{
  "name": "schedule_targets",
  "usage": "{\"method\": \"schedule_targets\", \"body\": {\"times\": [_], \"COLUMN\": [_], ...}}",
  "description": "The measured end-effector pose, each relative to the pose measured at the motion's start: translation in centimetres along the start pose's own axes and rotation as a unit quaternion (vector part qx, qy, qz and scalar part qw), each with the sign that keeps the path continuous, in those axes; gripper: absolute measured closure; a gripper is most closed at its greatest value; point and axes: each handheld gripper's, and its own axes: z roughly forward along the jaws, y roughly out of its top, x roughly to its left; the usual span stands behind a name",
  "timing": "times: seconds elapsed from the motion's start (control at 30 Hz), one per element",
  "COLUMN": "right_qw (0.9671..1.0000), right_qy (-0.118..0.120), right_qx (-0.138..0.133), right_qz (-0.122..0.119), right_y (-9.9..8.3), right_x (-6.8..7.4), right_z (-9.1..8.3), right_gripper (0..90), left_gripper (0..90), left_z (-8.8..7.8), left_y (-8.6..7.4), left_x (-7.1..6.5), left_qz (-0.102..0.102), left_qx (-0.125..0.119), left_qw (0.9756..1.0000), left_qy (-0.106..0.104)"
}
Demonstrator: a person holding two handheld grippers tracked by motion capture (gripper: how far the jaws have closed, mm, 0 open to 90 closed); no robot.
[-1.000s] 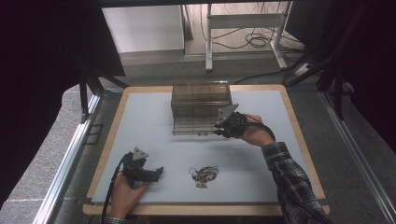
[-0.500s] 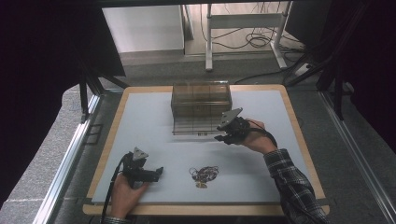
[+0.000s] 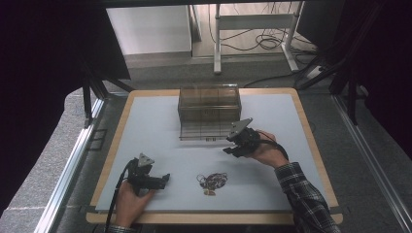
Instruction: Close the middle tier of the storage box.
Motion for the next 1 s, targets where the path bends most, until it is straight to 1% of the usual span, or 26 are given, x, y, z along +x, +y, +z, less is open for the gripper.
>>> {"method": "schedule_targets", "body": {"times": [0.07, 0.27, 0.3, 0.4, 0.47, 0.6, 0.7, 0.8, 0.9, 1.0], "right_qw": [1.0, 0.9999, 0.9998, 0.9997, 0.9995, 0.9993, 0.9991, 0.9981, 0.998, 0.9976], "right_qy": [0.002, -0.014, -0.021, -0.023, -0.026, -0.017, -0.009, 0.006, 0.003, 0.003], "right_qx": [-0.003, 0.003, 0.0, -0.001, -0.002, -0.014, -0.018, -0.032, -0.035, -0.038], "right_qz": [0.007, 0.009, 0.008, 0.011, 0.017, 0.032, 0.037, 0.053, 0.053, 0.058], "right_y": [-0.1, -0.5, -0.7, -0.7, -0.8, -1.1, -1.4, -1.6, -1.7, -1.8], "right_x": [0.1, 0.7, 1.0, 1.2, 1.3, 1.5, 1.8, 2.0, 2.3, 2.6], "right_z": [0.1, 0.3, 0.4, 0.4, 0.4, 0.5, 0.6, 0.7, 0.8, 0.8], "right_gripper": [46.5, 43.5, 41.5, 40.2, 39.2, 38.4, 38.4, 38.5, 38.5, 38.6], "left_gripper": [0.0, 0.0, 0.0, 0.0, 0.0, 0.0, 0.0, 0.0, 0.0, 0.0], "left_z": [0.0, 0.0, 0.0, 0.0, 0.0, 0.0, 0.0, 0.0, 0.0, 0.0], "left_y": [0.0, 0.0, 0.0, 0.0, 0.0, 0.0, 0.0, 0.0, 0.0, 0.0], "left_x": [0.0, 0.0, 0.0, 0.0, 0.0, 0.0, 0.0, 0.0, 0.0, 0.0], "left_qz": [0.0, 0.0, 0.0, 0.0, 0.0, 0.0, 0.0, 0.0, 0.0, 0.0], "left_qx": [0.0, 0.0, 0.0, 0.0, 0.0, 0.0, 0.0, 0.0, 0.0, 0.0], "left_qw": [1.0, 1.0, 1.0, 1.0, 1.0, 1.0, 1.0, 1.0, 1.0, 1.0], "left_qy": [0.0, 0.0, 0.0, 0.0, 0.0, 0.0, 0.0, 0.0, 0.0, 0.0]}}
